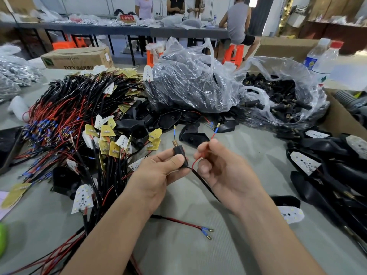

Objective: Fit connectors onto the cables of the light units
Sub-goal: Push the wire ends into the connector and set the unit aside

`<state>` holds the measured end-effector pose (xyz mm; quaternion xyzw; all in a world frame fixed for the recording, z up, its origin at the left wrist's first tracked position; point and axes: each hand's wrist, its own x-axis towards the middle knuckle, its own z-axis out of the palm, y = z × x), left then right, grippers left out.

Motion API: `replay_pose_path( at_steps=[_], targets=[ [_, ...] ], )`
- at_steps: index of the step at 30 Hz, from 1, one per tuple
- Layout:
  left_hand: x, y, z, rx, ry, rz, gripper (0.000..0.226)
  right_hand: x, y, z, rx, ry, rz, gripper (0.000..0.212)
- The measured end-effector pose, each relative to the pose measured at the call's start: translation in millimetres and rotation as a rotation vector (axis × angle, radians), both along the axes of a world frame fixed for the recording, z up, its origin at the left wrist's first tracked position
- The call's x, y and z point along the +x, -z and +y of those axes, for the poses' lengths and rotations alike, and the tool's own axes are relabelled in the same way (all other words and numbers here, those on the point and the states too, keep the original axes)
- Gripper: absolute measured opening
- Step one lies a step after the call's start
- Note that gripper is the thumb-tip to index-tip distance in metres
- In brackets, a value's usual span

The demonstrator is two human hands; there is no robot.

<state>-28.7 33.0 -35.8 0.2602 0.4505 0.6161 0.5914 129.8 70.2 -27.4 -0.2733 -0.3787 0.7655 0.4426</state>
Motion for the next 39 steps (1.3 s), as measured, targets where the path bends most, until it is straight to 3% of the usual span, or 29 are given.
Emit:
replay_pose_path(
  at_steps=[3,7,9,15,19,23,28,33,39],
  targets=[
    [-1.3,-1.2,1.1,-0.017,-0.013,-0.053,0.016,2.0,1.6,1.7,0.071,0.032,-0.098,0.019],
    [-3.0,-1.2,2.4,-0.041,-0.061,-0.125,0.014,2.0,5.5,-0.3,0.448,0.129,-0.598,0.022],
    [-4.2,-1.6,2.6,-0.041,-0.081,-0.141,0.01,-1.5,9.2,-1.5,0.545,0.137,-0.759,0.025],
    [-8.5,-2.9,3.7,-0.046,-0.094,-0.132,0.015,-5.4,14.5,-3.9,0.549,0.257,-0.846,0.018],
    [-7.5,-1.0,4.4,-0.044,-0.096,-0.085,0.016,-7.5,11.1,-5.8,0.564,0.37,-0.789,0.015],
    [-6.5,0.7,5.1,-0.054,-0.124,-0.071,0.008,-10.0,9.8,-10.3,0.622,0.378,-0.811,0.022],
    [-3.3,0.6,4.3,-0.046,-0.137,-0.09,0.015,-10.1,9.9,-12.3,0.809,0.398,-1.053,0.035],
    [0.2,1.2,3.1,-0.046,-0.147,-0.097,0.01,-10.4,8.3,-12.6,0.898,0.415,-1.135,0.048],
    [3.3,2.2,2.8,-0.041,-0.181,-0.033,0.009,-7.6,8.1,-12.2,0.948,0.442,-1.212,0.023]
  ],
)
